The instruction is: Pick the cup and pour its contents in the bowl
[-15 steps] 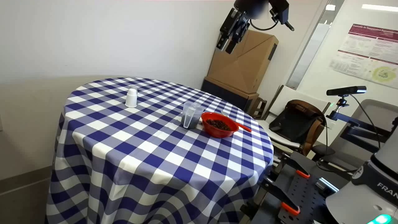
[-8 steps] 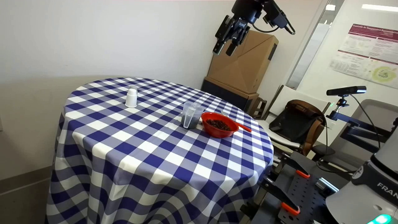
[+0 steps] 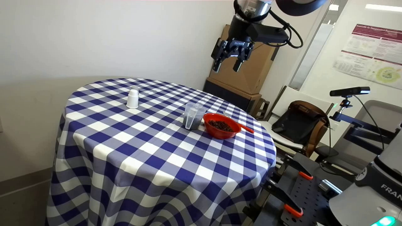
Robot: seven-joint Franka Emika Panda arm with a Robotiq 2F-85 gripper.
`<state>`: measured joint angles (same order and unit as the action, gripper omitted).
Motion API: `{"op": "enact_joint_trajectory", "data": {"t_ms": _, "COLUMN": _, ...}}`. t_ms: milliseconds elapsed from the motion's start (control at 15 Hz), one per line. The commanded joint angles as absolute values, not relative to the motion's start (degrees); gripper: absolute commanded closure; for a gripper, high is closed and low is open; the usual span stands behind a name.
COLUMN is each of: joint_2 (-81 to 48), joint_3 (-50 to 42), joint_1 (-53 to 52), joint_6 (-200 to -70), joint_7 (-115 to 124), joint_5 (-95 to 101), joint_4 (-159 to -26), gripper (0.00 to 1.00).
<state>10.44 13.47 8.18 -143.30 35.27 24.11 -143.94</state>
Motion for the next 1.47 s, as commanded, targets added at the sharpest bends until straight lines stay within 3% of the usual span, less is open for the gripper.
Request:
{"op": "enact_joint_trajectory", "data": {"t_ms": 0, "joint_2": 5.2, "joint_3": 12.5, "joint_1": 4.1, "joint_6": -139.0, "joint_7": 40.8, "joint_5": 20.4, "joint_4": -140.3, "gripper": 0.0}}
{"op": "enact_joint_trajectory", "data": {"t_ms": 1400, "joint_2": -15.1, "joint_3": 0.8, "joint_1": -7.1, "joint_6": -138.8, "joint_7": 77.9, "joint_5": 22.2, "joint_4": -127.2, "gripper": 0.0}}
